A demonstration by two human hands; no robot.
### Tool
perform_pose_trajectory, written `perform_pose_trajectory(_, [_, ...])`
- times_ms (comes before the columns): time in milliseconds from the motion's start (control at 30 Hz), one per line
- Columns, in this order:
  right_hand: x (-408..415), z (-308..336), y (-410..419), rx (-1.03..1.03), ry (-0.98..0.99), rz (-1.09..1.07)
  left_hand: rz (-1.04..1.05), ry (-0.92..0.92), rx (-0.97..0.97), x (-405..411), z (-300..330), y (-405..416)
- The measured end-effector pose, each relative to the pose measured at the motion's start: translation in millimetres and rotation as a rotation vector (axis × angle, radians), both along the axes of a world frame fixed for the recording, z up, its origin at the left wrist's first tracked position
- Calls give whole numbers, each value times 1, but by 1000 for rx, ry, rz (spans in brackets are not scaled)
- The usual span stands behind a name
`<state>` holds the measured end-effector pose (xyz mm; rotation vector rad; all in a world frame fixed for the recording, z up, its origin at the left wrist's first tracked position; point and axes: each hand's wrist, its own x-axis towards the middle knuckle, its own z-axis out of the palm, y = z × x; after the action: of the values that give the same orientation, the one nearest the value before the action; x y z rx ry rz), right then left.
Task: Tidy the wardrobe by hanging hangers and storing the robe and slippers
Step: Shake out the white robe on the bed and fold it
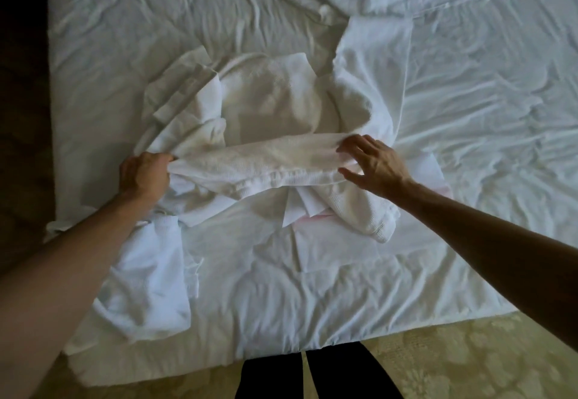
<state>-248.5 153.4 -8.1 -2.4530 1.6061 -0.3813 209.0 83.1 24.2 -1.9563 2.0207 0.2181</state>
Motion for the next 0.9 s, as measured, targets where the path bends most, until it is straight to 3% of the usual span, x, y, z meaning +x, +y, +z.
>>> perform_pose_trajectory(167, [13, -6, -22, -87, 27, -1, 38, 57, 2, -5, -6, 4])
perform_pose_trajectory(333, [38, 41, -75, -15, -137, -317, 132, 95, -25, -1, 1, -6])
perform_pose_trajectory(600, [94, 129, -163, -127, -430, -416, 246, 194, -35, 7, 8, -34])
perform_pose_trajectory(767, [116, 85, -138, 52, -408, -445, 228, 323, -79, -1, 4, -22])
perform_pose_trajectory(900, [117, 28, -95, 234, -340, -327, -7, 430, -203, -13, -8, -6])
